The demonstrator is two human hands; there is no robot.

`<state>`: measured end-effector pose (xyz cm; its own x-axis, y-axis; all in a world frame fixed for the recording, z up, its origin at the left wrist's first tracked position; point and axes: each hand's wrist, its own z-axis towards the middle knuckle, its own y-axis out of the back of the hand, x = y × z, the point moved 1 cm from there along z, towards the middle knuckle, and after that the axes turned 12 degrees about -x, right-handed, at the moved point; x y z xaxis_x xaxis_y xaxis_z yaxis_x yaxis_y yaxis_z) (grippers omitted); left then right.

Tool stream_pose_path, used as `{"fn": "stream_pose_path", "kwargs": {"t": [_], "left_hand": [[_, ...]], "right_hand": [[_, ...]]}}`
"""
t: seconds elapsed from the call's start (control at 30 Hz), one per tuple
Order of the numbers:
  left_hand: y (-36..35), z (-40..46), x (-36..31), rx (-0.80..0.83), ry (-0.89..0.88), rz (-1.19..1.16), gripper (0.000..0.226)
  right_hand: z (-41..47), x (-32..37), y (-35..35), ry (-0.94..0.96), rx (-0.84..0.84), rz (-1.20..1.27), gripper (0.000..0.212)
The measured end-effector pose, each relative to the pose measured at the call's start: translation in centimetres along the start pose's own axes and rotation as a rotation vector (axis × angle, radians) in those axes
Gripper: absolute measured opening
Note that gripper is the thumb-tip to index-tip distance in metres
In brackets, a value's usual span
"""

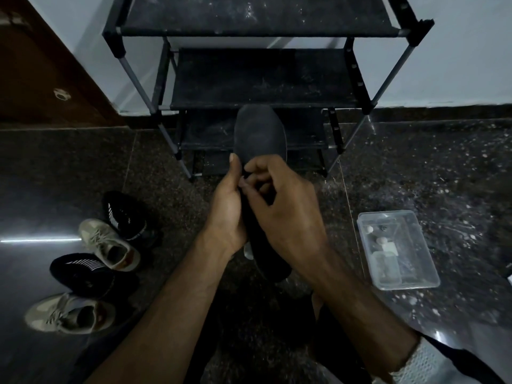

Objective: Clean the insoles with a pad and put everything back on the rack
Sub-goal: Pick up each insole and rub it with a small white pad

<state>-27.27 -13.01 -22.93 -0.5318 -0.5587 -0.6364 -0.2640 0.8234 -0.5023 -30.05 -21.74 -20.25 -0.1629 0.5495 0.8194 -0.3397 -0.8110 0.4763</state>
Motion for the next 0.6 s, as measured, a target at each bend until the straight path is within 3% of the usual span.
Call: {"fn": "stream_pose_path", "kwargs": {"t": [0.23,0.37,0.6], "left_hand": [[-0.6,-0.5,0.5,0.037,0.049,0.03,0.06],[-0.4,-0.4,-0.1,0.04,0.007,0.03,0.054],[0.2,0.0,-1.1,0.006,-0.032,-0.019,0.055]], "right_hand": [[2.0,-3.2,1.9,-0.11,-0.123,-0.102,0.023],[2.7,-3.6,2.6,-0.338,-0.177,0.219,0.026],[2.7,-3.2,2.7,-0.398,0.06,0.259,0.023]]}}
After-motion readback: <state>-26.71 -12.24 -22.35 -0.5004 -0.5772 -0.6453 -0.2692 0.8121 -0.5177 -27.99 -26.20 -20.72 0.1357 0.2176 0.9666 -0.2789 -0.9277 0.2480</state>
